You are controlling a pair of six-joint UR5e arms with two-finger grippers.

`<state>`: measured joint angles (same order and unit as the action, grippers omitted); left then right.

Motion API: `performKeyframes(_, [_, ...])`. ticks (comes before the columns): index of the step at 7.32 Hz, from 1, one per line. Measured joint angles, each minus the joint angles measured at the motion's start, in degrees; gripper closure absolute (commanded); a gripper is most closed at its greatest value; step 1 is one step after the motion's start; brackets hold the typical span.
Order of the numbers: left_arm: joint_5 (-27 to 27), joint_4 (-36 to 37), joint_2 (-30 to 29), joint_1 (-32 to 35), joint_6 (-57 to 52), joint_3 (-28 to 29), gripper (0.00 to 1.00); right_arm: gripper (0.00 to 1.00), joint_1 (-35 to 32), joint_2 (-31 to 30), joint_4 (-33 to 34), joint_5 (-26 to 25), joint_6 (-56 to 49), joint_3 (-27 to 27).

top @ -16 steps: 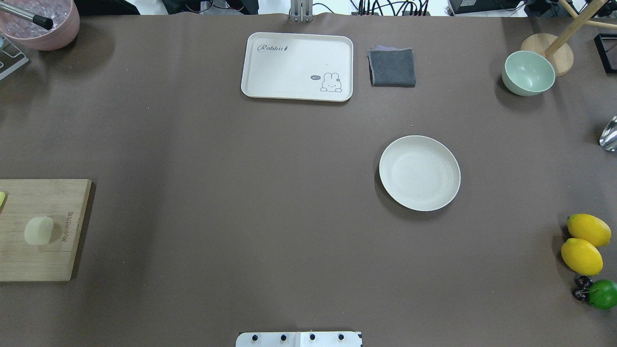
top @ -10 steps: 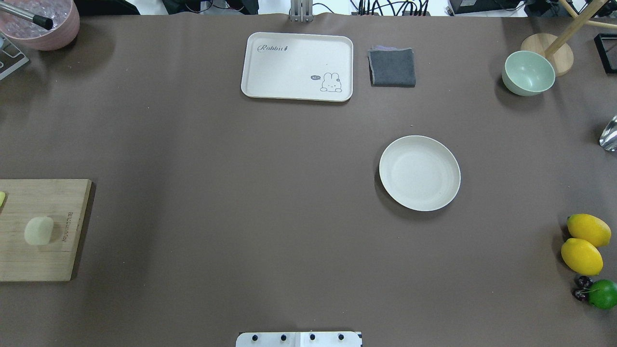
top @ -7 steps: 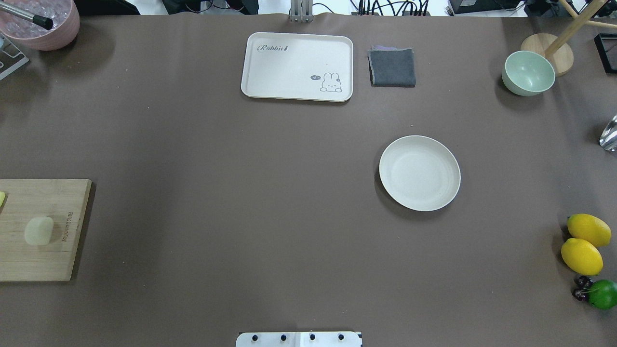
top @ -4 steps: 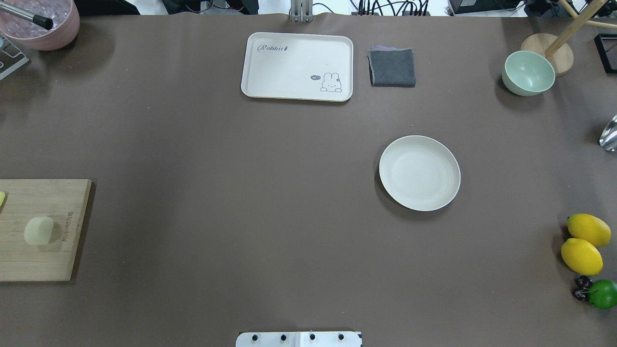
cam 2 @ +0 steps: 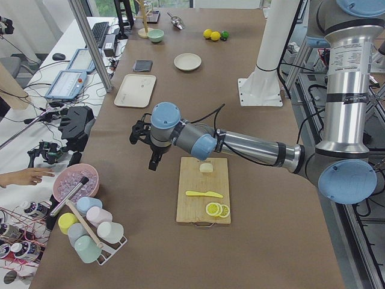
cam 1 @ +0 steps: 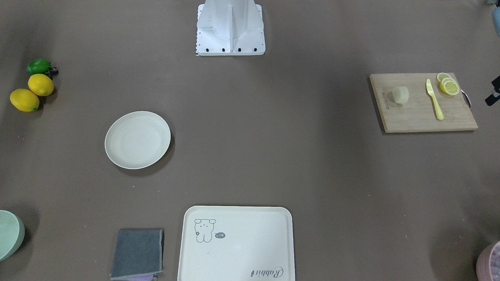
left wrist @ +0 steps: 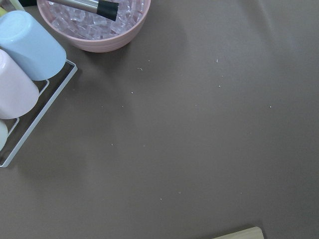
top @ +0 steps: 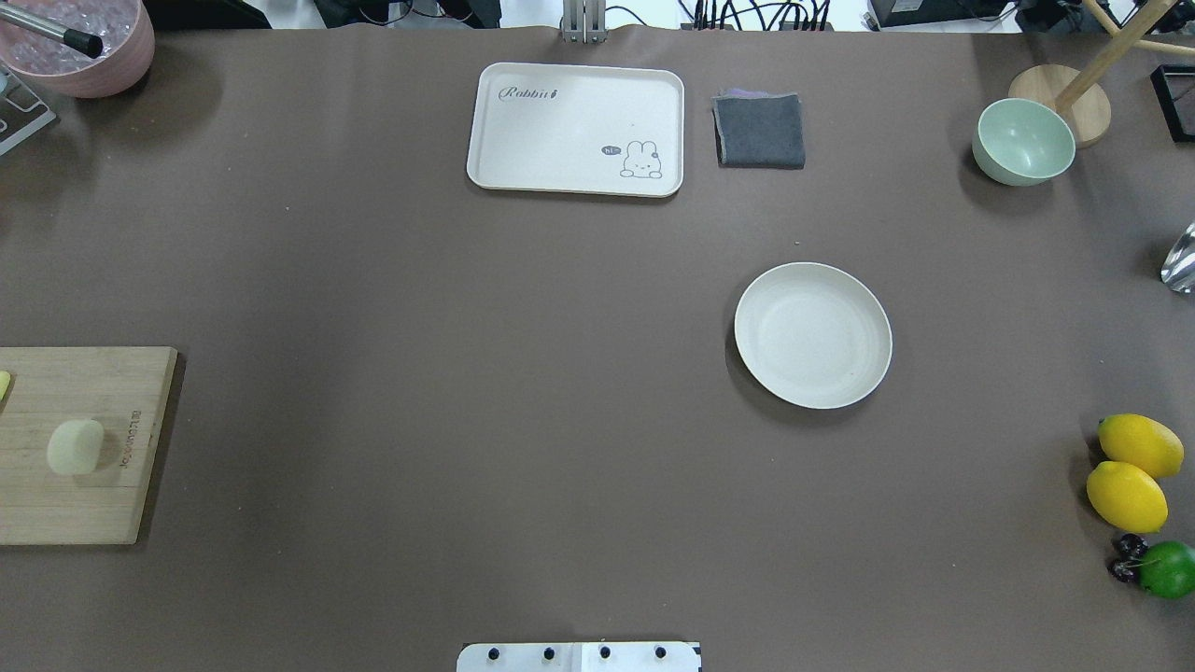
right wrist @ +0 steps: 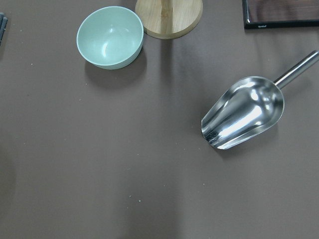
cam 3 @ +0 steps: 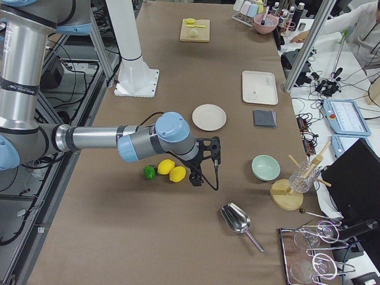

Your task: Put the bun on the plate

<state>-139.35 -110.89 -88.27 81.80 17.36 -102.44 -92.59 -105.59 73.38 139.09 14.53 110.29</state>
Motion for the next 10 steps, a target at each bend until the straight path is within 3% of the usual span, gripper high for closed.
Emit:
performKeyframes(2, [2.3, -6.7, 2.3, -4.7, 8.8, -0.3, 0.01, 0.02, 4.9, 0.1, -2.8, -1.3, 8.1, 0.1])
performKeyframes(4, [3.2, -8.7, 2.6, -7.8, 12.4, -0.4, 0.01, 0.03, 11.5, 0.2, -8.9, -2.5, 18.5, 0.0])
performKeyframes(6, [3.3, -9.0, 2.4, -8.5, 13.1, -0.6, 0.01, 0.03, 22.2, 2.2, -14.6, -7.0, 30.9, -0.2])
performKeyframes(8, [3.4, -9.2, 2.4, -8.5, 13.1, -0.7, 0.01, 0.11, 32.6, 7.5, -17.1, -12.5, 40.1, -2.3])
performKeyframes(10, [3.5, -9.8, 2.7, -8.5, 13.0, -0.8, 0.01, 0.23, 38.4, 12.6, -19.8, -15.8, 43.3, -7.1])
